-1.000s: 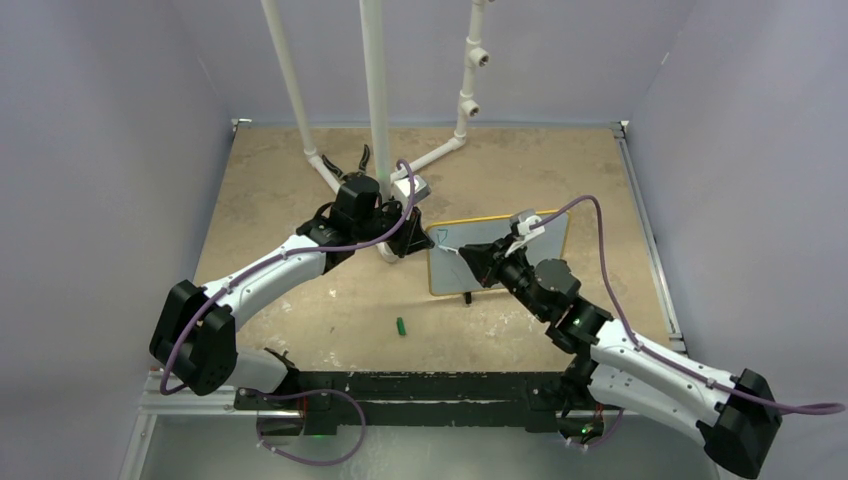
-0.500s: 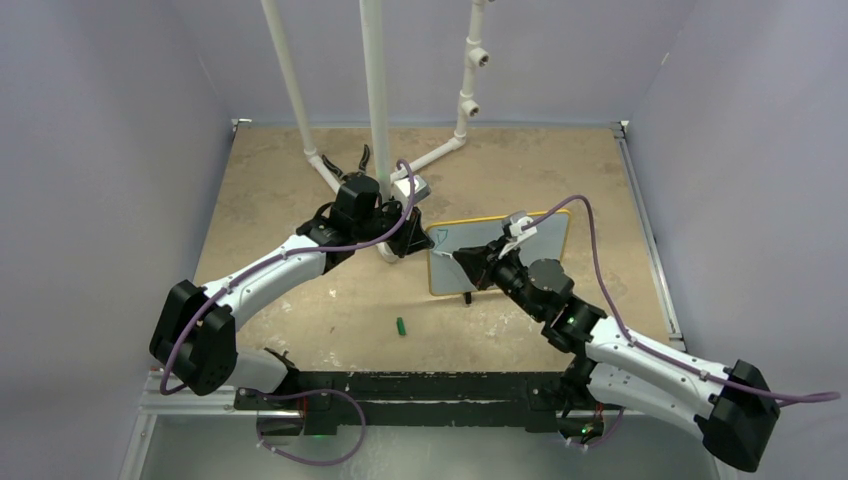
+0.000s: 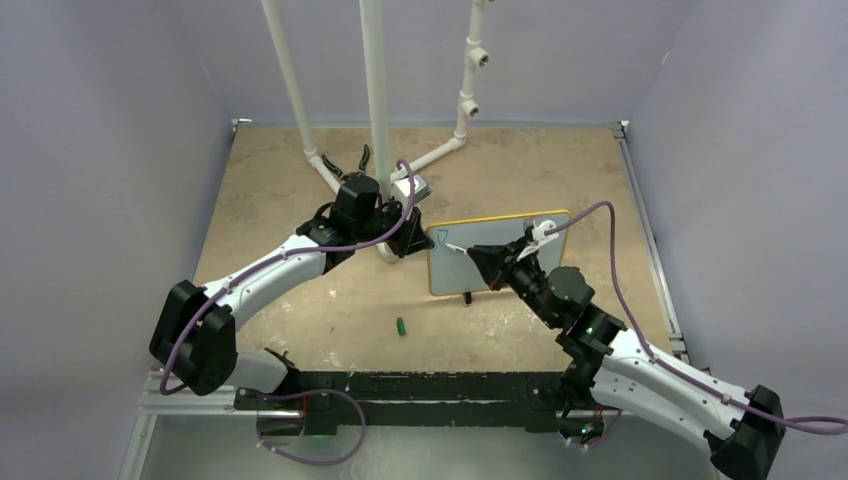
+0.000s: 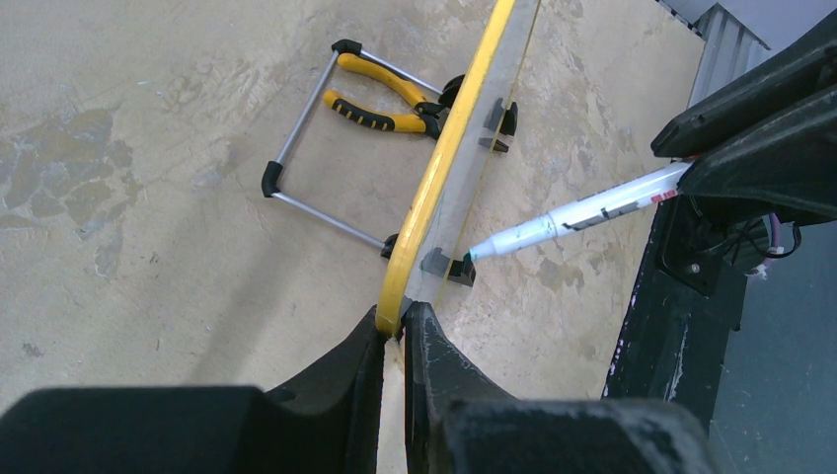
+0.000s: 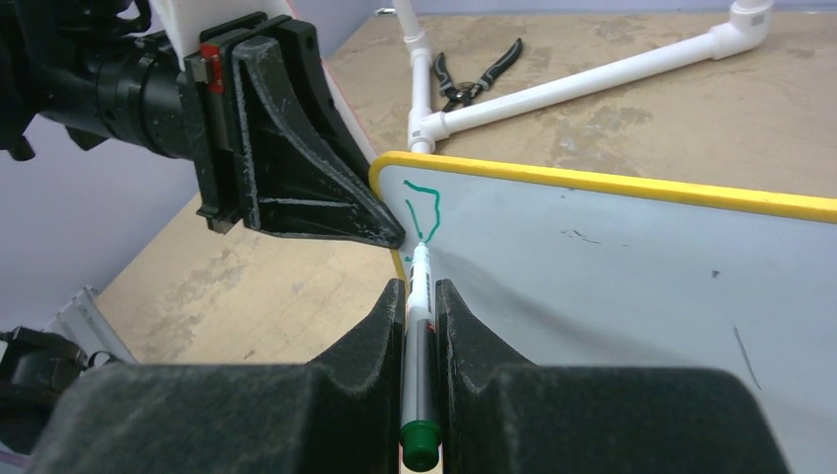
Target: Write a sentence on the whiteboard
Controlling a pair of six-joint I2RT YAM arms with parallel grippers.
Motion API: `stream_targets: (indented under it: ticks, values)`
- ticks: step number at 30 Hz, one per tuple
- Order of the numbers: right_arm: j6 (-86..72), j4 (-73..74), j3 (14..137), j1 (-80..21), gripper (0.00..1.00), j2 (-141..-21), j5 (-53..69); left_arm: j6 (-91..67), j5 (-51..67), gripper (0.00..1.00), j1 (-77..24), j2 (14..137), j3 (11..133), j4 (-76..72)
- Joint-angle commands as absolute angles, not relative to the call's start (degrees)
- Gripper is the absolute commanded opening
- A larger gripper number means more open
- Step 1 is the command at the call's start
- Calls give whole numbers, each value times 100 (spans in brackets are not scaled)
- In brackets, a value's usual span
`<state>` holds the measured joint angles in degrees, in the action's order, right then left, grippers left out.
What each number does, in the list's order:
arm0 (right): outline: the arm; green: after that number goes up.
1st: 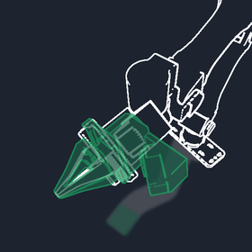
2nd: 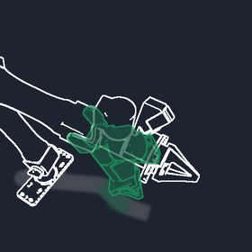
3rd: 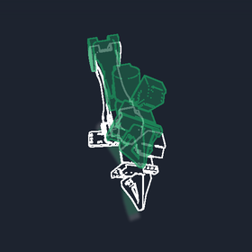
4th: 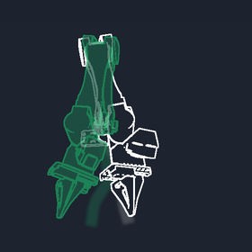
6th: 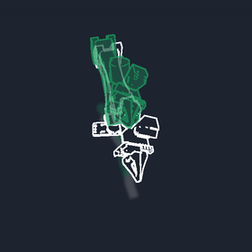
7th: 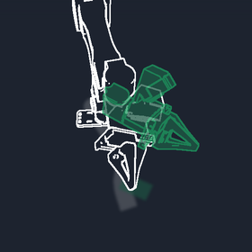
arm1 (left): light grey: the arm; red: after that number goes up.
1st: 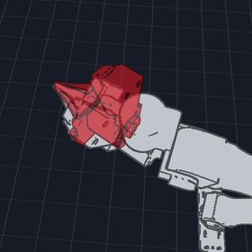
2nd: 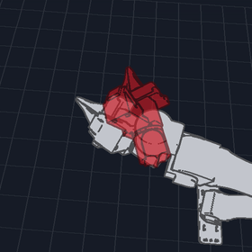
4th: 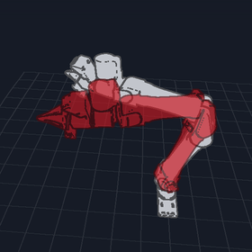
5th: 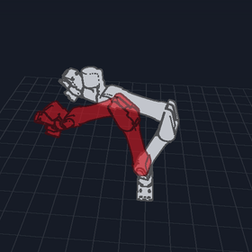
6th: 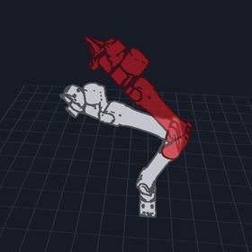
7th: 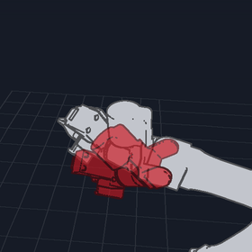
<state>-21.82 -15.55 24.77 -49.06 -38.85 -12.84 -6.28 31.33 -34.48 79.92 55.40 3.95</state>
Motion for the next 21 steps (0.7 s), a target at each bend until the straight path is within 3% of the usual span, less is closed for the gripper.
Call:
stream_targets:
  ticks: [1,21]
  values:
    - [-2149,-1355,2432,-4904,0,-3654,-1725,-487,2883,0,-3353,7919,5486,246]
    - [-2039,-2143,2376,-4904,0,-3902,-1728,-476,2936,0,-3351,7995,5494,252]
